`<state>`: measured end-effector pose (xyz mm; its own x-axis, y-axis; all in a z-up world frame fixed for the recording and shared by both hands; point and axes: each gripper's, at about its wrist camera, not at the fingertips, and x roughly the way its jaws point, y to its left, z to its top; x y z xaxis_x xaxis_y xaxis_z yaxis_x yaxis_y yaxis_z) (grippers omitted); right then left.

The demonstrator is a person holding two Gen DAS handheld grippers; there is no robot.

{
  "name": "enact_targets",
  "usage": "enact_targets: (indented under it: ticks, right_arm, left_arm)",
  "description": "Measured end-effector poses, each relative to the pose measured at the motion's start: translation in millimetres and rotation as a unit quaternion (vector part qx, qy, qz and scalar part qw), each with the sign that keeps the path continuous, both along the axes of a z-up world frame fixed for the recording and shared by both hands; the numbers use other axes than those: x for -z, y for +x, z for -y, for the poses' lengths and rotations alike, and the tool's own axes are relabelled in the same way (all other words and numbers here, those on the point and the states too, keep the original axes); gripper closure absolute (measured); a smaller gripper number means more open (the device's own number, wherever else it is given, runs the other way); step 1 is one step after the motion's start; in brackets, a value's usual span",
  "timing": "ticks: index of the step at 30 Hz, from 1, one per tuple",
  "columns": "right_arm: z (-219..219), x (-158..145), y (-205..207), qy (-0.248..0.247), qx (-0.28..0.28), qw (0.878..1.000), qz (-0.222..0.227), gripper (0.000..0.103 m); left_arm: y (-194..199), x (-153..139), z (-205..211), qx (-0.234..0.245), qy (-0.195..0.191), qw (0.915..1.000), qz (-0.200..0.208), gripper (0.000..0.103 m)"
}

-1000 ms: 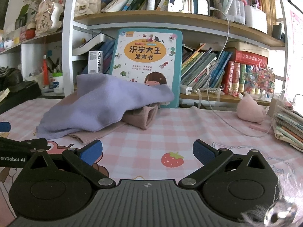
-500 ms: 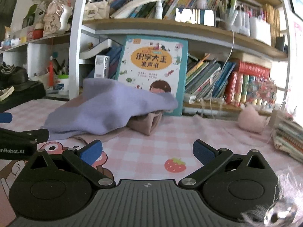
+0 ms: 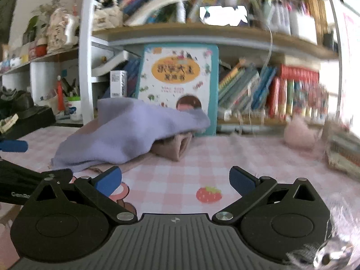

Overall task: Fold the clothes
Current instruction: 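Grasp the lavender sleeve with the left tool while the right tool grasps the beige body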

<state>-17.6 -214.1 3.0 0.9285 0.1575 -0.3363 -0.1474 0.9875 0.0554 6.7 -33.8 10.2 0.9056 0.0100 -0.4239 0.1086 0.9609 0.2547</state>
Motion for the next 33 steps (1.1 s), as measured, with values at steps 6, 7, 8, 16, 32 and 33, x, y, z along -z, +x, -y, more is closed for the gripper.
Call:
enact_targets:
  ticks: [6, 7, 8, 16, 32, 33]
  right_arm:
    - [26, -4, 32, 0.061, 0.016, 0.994, -0.09, 0.0]
    - [31, -6, 36, 0.071, 0.01, 0.994, -0.088, 0.0]
    - [37, -8, 41, 0.081, 0.004, 0.993, -0.086, 0.0]
    - [56, -29, 85, 0.183, -0.03, 0.981, -0.061, 0.0]
    - [52, 7, 152, 0.407, -0.087, 0.888, -0.194, 0.008]
    - [51, 10, 154, 0.418, -0.091, 0.881, -0.2, 0.016]
  left_arm:
    - [12, -5, 12, 0.012, 0.029, 0.9993, 0.022, 0.0]
    - [14, -5, 13, 0.007, 0.037, 0.9988, 0.032, 0.0]
    - [16, -5, 14, 0.004, 0.041, 0.9984, 0.038, 0.0]
    - [46, 0, 30, 0.03, 0.062, 0.997, 0.035, 0.0]
    - [94, 25, 29, 0.027, 0.096, 0.995, -0.001, 0.005]
    - [95, 23, 25, 0.025, 0.082, 0.9963, -0.004, 0.006]
